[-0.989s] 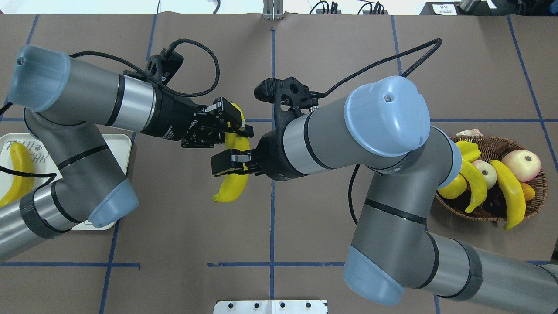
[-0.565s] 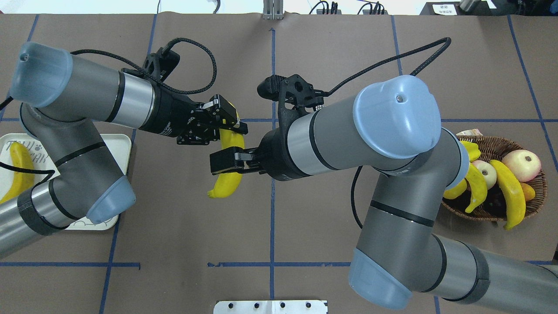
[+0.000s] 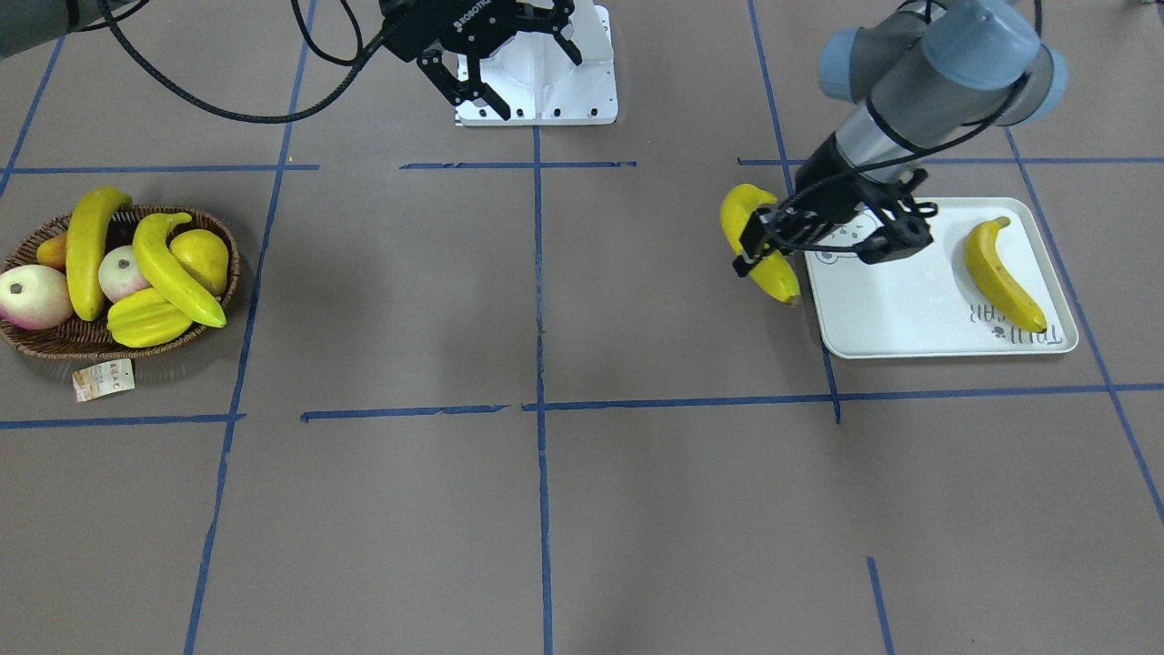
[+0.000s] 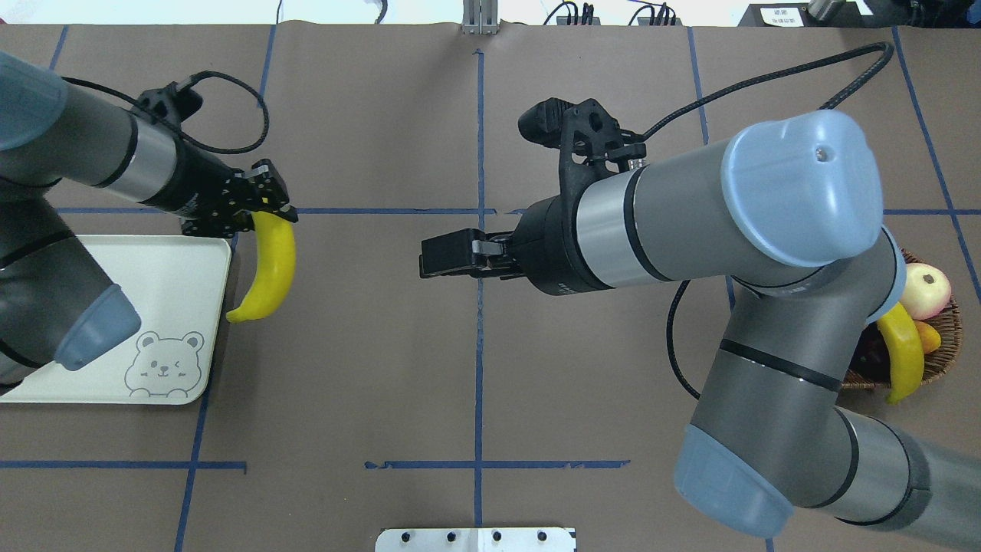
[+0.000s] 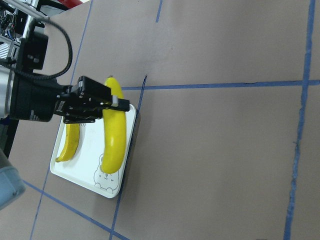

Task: Transfer all bananas from basket to plate

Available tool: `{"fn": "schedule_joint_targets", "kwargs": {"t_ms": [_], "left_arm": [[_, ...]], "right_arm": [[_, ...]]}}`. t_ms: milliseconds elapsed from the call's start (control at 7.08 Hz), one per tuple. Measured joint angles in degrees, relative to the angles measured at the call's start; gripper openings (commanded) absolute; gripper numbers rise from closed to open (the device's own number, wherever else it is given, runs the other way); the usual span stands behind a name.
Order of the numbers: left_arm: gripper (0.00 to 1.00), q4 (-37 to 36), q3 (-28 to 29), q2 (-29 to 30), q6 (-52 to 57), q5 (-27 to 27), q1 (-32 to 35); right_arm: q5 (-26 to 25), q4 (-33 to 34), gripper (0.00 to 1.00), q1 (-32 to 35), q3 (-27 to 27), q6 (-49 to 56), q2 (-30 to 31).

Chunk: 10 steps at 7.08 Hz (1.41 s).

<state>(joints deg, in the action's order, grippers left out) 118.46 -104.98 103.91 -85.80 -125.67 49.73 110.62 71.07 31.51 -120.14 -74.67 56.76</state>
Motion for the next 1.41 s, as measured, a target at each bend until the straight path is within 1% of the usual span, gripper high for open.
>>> {"fn": "schedule_joint_targets", "kwargs": {"t_ms": [283, 424, 565, 707, 989, 1130, 1272, 1413], "left_arm": [[0.0, -0.92, 0.76, -11.42, 8.72, 2.0, 1.95], [0.0, -0.99, 1.36, -14.98, 10.59, 2.59, 2.14], [0.0, -1.02, 2.04, -17.1, 11.28, 2.84, 2.09], [0.02, -1.01, 3.17, -17.94, 11.54, 3.15, 1.94], [0.02, -0.91, 5.91, -17.7, 11.75, 4.83, 1.7], [0.05, -0.86, 7.06, -17.43, 12.91, 5.29, 1.76], [0.99, -0.85, 7.8, -17.32, 15.13, 5.5, 2.0], [1.0, -0.83, 8.2, -17.29, 16.83, 5.62, 2.28]], "right_arm": [[0.23, 0.03, 1.0, 1.92, -1.92, 0.04, 3.09], [0.25, 0.03, 1.0, 2.3, -2.32, 0.05, 3.85], [0.2, 0.06, 1.0, 2.44, -2.42, 0.05, 4.18], [0.11, 0.07, 1.0, 2.51, -2.45, 0.05, 4.43], [-0.11, 0.08, 1.0, 2.57, -2.36, 0.05, 4.79], [-0.21, 0.07, 1.0, 2.58, -2.3, 0.05, 4.8], [-0.27, 0.1, 1.0, 2.59, -2.22, 0.05, 4.8], [-0.31, 0.11, 1.0, 2.62, -2.17, 0.05, 4.85]]}}
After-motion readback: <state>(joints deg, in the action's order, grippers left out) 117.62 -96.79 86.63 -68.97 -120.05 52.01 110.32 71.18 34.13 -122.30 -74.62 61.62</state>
